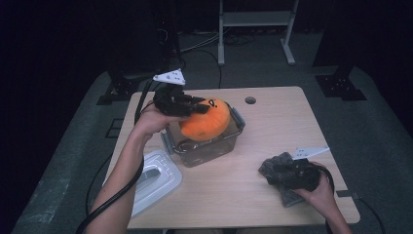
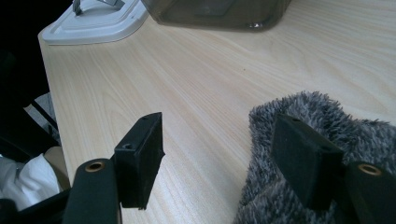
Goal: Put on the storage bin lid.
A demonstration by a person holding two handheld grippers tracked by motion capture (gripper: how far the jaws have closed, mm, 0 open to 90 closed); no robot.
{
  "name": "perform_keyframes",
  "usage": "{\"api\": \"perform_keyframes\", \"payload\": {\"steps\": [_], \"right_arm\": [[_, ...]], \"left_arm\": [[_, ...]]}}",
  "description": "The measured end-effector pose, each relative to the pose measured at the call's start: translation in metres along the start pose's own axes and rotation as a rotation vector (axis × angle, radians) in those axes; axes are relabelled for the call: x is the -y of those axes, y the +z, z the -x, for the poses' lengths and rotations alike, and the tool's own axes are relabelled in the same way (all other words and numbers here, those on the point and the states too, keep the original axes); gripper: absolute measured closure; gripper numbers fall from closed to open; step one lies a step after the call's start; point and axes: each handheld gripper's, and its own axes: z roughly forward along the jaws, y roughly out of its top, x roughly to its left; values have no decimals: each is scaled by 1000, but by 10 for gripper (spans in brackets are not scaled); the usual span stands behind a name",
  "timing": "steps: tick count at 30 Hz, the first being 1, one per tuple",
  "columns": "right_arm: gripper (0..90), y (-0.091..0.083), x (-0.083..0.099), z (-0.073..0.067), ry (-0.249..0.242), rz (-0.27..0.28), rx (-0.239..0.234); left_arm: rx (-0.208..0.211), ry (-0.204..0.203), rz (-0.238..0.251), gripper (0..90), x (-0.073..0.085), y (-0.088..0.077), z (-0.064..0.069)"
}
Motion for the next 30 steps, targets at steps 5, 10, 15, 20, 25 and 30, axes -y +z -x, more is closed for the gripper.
{"api": "perform_keyframes", "payload": {"steps": [5,10,15,20,25,30], "right_arm": [[333,0,0,0,0,0,-1],[333,0,0,0,1,0,-2],[333,0,0,0,-1,-3,-3],[333,0,0,1,-1,0,-4],[333,0,1,1,0,1,-6],[333,0,1,2,2,1,-6]], "left_arm": [[-15,-14,4,677,5,2,-9],[-30,-18,10,678,11,7,-17],[-39,-32,9,678,15,14,-23],[-43,-40,-14,679,19,23,-27],[-51,-39,-23,680,23,30,-32],[-56,-40,-33,680,26,39,-35]]}}
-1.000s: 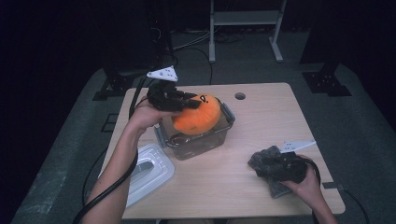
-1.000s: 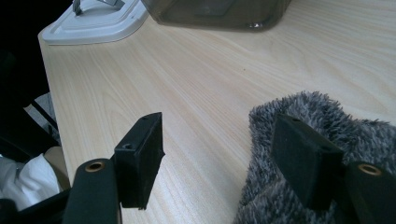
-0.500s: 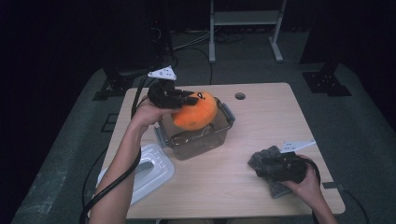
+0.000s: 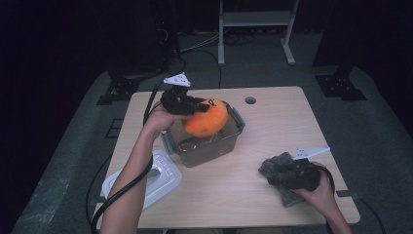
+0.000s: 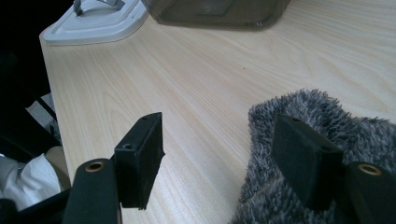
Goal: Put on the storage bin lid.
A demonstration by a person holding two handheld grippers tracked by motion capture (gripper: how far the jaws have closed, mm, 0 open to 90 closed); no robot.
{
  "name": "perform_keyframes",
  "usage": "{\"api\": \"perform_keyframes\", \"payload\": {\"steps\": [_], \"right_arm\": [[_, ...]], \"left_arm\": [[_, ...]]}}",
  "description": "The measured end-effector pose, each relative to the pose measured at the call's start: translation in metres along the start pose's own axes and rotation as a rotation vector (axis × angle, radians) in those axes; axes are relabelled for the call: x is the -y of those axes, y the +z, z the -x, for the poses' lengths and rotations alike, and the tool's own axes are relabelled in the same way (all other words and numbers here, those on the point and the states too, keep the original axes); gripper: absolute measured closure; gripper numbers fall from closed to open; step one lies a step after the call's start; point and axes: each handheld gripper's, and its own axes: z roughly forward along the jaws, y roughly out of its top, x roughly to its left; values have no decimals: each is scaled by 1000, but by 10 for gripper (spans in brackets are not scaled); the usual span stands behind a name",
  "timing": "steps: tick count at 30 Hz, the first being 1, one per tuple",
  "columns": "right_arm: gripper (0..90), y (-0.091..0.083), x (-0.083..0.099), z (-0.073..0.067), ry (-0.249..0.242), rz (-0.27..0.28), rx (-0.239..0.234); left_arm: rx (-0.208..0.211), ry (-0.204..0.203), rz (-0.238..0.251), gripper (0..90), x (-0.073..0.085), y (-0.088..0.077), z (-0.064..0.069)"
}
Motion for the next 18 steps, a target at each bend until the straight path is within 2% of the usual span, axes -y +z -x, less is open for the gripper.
{"api": "perform_keyframes", "payload": {"steps": [18], "right_arm": [[333,-1,0,0,-1,-1,-3]], "left_arm": [[1,-5,-31,681,10,23,-6]]}}
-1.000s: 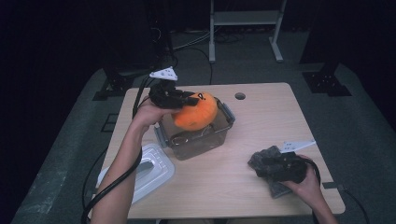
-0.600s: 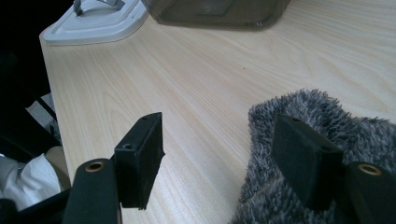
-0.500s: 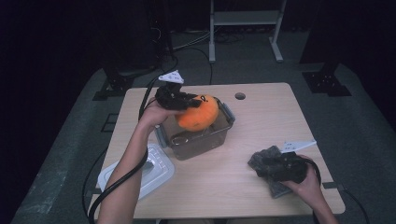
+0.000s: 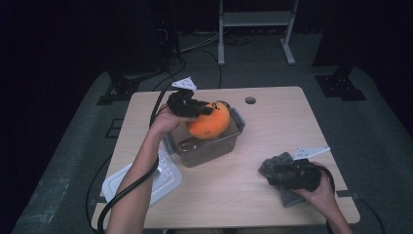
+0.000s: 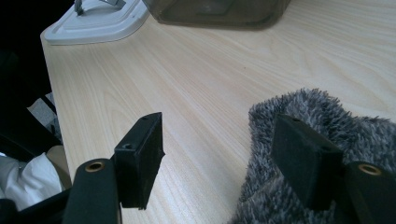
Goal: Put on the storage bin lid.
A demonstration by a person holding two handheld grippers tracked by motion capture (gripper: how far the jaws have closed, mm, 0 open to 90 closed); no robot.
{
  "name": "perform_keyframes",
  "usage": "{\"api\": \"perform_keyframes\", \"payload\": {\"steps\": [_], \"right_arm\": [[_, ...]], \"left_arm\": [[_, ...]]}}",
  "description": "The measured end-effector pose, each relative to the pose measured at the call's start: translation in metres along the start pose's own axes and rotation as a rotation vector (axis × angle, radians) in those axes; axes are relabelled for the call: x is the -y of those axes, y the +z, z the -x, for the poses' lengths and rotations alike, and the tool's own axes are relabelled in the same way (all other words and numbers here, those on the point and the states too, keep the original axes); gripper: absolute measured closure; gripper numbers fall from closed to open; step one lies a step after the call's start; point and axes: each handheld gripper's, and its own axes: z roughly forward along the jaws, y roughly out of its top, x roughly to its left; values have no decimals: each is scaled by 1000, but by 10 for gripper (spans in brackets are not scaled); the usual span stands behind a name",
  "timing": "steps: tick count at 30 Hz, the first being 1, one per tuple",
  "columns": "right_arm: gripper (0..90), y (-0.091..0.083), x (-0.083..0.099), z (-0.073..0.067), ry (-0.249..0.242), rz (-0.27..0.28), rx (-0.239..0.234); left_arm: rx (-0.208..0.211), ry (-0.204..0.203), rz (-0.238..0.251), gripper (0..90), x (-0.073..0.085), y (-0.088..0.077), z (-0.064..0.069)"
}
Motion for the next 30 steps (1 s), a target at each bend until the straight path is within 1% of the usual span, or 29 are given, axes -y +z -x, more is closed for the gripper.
{"api": "perform_keyframes", "payload": {"steps": [5,9,13,16,19,30], "right_arm": [[333,-1,0,0,2,4,1],[333,-1,0,0,0,2,1],[333,-1,0,0,1,3,3],[333,-1,0,0,1,3,3],[333,-1,0,0,-2,1,3],[333,-1,1,0,-1,3,3]], "left_arm": [[5,0,-3,681,3,4,0],[6,3,-18,681,5,8,-1],[10,-6,-19,681,7,10,-1],[9,0,-30,679,8,12,0],[12,-2,-33,679,9,14,0],[24,-1,-69,678,15,25,-1]]}}
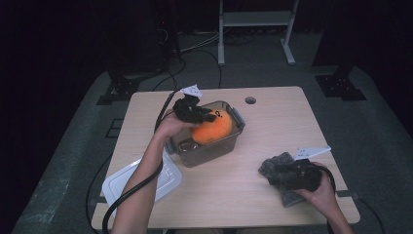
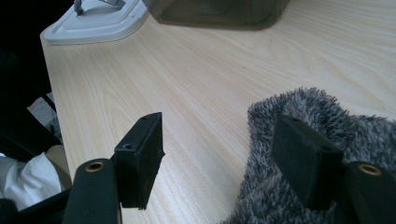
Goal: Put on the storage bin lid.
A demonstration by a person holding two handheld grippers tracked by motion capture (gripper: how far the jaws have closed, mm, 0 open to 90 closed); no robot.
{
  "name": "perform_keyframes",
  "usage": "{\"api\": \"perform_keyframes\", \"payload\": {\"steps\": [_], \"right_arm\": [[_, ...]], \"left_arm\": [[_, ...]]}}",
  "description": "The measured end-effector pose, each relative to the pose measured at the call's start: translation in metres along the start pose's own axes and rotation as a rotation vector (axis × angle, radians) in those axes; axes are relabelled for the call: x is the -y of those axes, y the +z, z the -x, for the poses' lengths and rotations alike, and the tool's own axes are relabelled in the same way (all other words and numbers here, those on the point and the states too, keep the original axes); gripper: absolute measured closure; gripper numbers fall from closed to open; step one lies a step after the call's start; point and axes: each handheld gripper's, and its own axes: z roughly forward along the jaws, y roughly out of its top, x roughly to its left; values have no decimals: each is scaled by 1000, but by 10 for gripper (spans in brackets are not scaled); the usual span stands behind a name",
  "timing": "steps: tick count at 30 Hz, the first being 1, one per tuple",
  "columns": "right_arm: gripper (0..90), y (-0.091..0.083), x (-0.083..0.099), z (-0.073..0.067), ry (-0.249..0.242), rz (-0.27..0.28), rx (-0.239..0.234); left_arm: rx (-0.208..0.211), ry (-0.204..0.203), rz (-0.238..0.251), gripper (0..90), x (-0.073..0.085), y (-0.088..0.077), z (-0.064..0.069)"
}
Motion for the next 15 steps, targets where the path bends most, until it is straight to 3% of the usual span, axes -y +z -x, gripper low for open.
{"api": "perform_keyframes", "payload": {"steps": [15], "right_arm": [[333,0,0,0,0,-1,-1]], "left_arm": [[15,-7,-55,671,7,10,-1]]}}
